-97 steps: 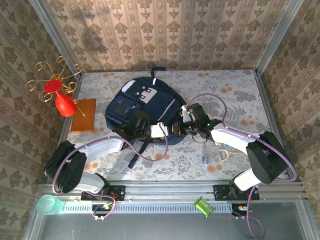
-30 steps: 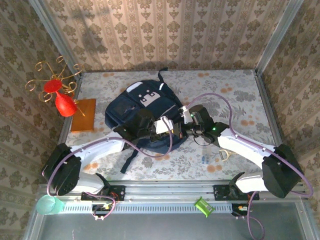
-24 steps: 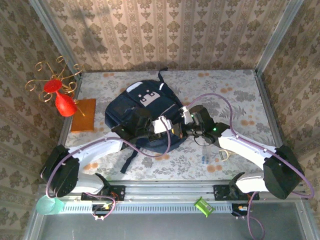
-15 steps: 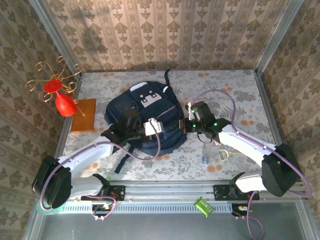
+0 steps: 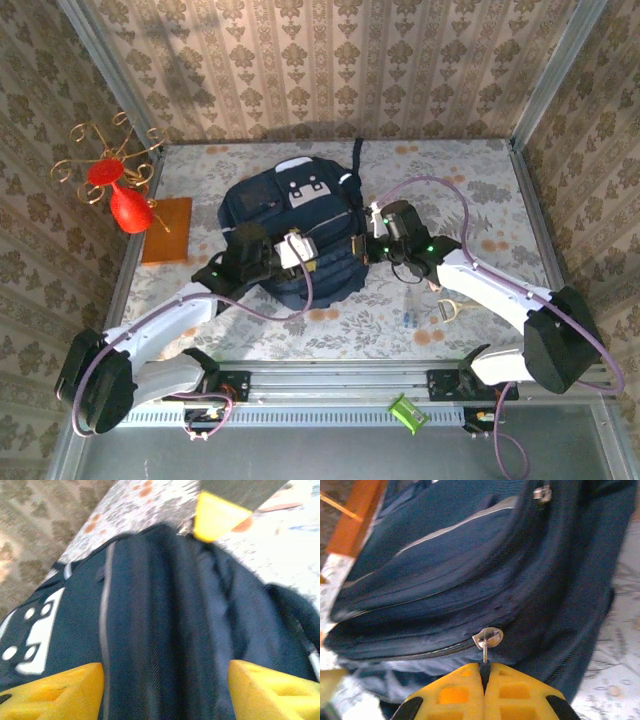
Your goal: Pack the student bag
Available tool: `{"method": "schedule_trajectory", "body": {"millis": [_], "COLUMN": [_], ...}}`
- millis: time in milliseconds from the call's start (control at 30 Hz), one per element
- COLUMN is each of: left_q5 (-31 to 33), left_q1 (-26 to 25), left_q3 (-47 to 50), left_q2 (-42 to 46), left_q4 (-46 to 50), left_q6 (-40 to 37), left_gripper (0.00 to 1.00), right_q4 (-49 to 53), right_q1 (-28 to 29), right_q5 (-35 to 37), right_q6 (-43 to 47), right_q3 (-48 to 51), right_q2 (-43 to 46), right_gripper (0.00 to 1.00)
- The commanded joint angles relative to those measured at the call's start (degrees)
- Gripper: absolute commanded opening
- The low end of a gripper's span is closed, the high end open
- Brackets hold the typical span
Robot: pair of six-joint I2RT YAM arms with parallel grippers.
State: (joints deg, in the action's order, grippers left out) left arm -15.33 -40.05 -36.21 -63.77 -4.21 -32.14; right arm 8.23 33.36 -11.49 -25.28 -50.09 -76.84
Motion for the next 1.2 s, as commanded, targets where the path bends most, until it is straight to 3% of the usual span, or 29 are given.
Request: {"method": "schedule_trajectory", "body": {"millis": [0,133,233,367,500,667,800,1167], "left_q5": [3.3,5.7,7.0,9.3,6.8,-1.6,-8.0,-12.9], "left_q1": [-3.8,-6.3,-6.9,-6.7,-5.3,-0.7,4.5,8.9], "left_q3": [-3.3,-6.7,-8.5,-8.3,-5.7,-0.1,3.3,7.8], "left_q2": [-1.7,-6.9,-10.1,-10.8,-7.7,-0.9,2.5,7.2], "left_q4": [2.5,3.0,3.4,3.2,2.5,-1.3,-6.3,-12.7], "left_q6": [-1.5,-3.1,-3.8,-4.3,-5.8,-7.4,-3.8,-0.9], "left_gripper": [0.67,0.64,0.56,0.29,0.0,0.0,0.0,0.0], "right_q4": [-7.0,-7.6,-8.4,-8.2,-2.1,8.3,12.5,12.1], "right_q1": [2.0,3.7,4.5,4.5,3.8,-0.4,-2.8,-6.8], "right_q5": [-6.8,-8.1,-8.7,-7.5,-1.5,6.8,11.9,17.0], "right_q6": [-0.4,-0.1,-0.3,0.4,2.5,1.8,1.6,2.5], "right_q3": [0.3,0.2,1.0,2.4,1.9,-1.1,-2.8,-7.9], "right_q2": [3.1,3.7,4.4,5.2,5.1,3.5,2.2,-7.0], "right_gripper": [0.0,0.0,0.0,0.0,0.0,0.0,0.0,0.0]}}
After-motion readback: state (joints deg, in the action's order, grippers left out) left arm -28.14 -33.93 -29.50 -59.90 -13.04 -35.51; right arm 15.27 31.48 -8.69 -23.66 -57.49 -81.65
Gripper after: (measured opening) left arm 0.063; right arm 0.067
